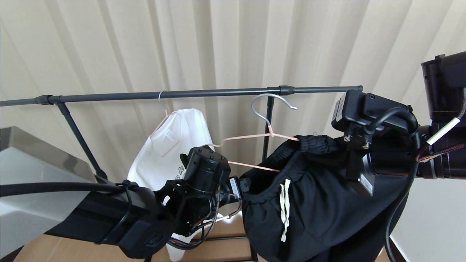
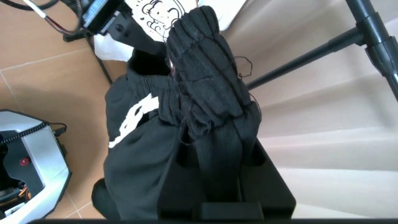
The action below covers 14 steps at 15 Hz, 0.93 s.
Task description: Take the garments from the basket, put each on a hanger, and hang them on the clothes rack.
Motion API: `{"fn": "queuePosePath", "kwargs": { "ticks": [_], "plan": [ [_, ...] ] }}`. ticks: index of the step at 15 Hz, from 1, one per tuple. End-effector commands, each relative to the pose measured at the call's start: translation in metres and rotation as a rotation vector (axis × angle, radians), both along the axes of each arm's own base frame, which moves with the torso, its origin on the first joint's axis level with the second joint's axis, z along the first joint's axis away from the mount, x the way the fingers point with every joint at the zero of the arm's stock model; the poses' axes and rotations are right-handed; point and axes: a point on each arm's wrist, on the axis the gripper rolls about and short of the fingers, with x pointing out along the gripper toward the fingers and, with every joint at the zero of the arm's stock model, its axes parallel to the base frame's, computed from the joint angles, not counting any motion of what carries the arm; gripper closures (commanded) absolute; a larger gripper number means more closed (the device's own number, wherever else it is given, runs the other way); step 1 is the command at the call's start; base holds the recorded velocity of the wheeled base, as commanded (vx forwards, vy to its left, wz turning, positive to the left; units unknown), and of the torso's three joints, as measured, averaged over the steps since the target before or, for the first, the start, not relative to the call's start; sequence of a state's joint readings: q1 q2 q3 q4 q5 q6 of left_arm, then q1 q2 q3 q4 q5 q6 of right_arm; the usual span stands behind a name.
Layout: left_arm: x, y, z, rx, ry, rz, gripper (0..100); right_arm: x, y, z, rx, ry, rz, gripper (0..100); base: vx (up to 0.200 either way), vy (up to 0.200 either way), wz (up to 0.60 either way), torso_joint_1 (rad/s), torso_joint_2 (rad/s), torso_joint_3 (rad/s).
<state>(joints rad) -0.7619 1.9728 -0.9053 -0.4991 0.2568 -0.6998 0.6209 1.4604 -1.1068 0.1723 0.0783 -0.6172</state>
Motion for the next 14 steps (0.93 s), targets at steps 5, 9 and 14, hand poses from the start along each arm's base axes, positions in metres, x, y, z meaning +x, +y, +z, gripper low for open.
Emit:
{"fn": "queuePosePath", "kwargs": {
  "ticks": [5,9,14],
  "plan": [
    [-0.012,-0.009,-0.024,0.11,0.025,-0.05,0,-0.004,-0.002,0.004,0.011,-0.013,0.003,100,0.0,0.0,0.0,0.0,0.0,0.0],
    [-0.024,-0.006,-0.035,0.193,0.03,-0.077,0,-0.004,-0.003,0.005,0.014,-0.018,0.0,100,0.0,0.0,0.0,0.0,0.0,0.0],
    [-0.025,-0.006,-0.034,0.204,0.02,-0.06,100,-0.006,-0.007,0.006,0.027,-0.009,-0.018,100,0.0,0.0,0.0,0.0,0.0,0.0]
  ]
}}
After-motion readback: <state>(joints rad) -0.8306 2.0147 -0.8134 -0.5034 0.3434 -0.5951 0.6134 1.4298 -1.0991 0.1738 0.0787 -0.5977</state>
